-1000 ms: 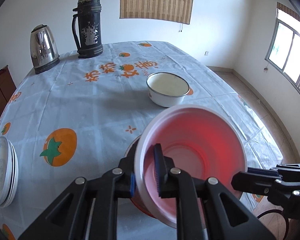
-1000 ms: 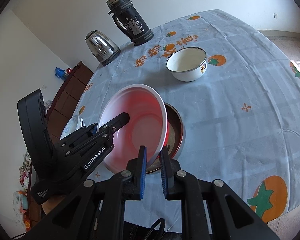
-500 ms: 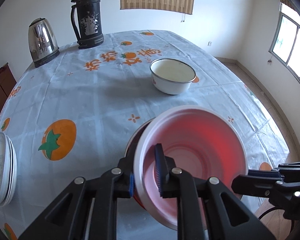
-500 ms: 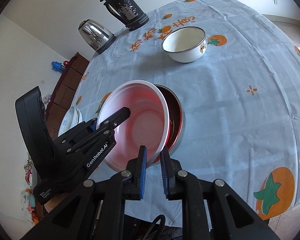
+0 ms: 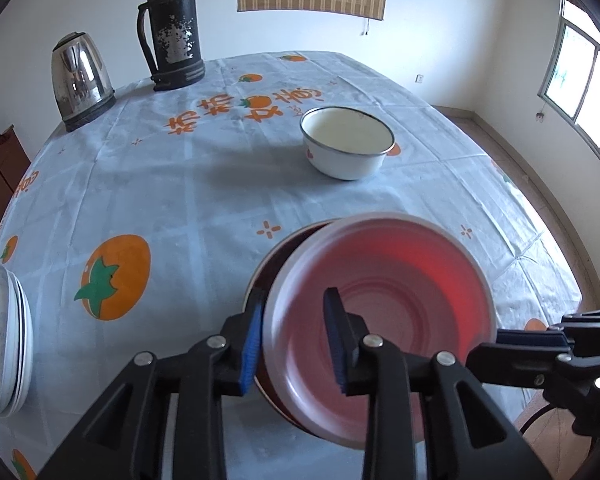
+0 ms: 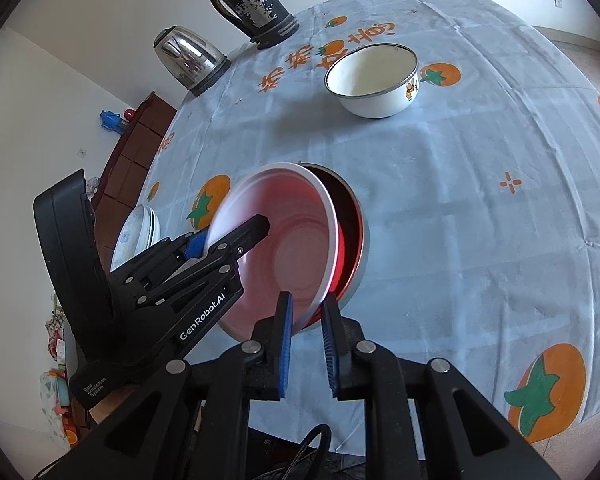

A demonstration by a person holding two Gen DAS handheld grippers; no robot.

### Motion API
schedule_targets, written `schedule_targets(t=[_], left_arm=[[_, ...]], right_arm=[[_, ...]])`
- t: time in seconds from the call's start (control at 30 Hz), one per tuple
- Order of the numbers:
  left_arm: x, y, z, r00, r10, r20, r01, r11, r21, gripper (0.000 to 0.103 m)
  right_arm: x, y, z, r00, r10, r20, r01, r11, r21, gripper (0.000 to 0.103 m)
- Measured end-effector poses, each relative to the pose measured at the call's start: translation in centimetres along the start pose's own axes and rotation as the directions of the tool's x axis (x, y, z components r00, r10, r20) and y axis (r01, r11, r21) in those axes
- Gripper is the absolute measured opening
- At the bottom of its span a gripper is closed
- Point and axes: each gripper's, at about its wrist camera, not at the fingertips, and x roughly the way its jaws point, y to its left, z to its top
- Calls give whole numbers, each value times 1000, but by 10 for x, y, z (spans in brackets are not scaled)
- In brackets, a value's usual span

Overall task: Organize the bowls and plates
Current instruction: 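Lower the red bowl into the steel bowl and open the left gripper, then move the left gripper toward the white enamel bowl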

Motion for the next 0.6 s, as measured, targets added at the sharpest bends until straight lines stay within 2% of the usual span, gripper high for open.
schedule_targets(t=[0.13, 0.27, 0.3, 0.33, 0.4, 0.6], left_arm=[[-4, 0, 1, 1000, 0, 14, 0, 1000, 4, 36], [-8, 3, 2, 999, 8, 32, -8, 1000, -3, 37], [-10, 4, 2, 999, 14, 39, -14, 1000, -4, 41], [-12, 5, 3, 998, 35, 49, -35, 999, -5, 50], [-20, 10, 4, 993, 79, 88, -78, 997, -13, 57], [-32, 24, 8, 987, 89, 134, -82, 995, -58, 63]], right_arm=[[-2, 1, 2, 1000, -7, 14, 7, 1000, -15, 18], [-2, 1, 2, 999, -26, 19, 27, 999, -28, 18], [-3, 1, 2, 999, -39, 26, 39, 999, -32, 18], [-5, 1, 2, 998, -54, 35, 55, 998, -36, 18], [-9, -2, 1, 997, -61, 50, 63, 997, -34, 18], [-18, -2, 1, 990, -64, 125, 69, 997, -36, 17]])
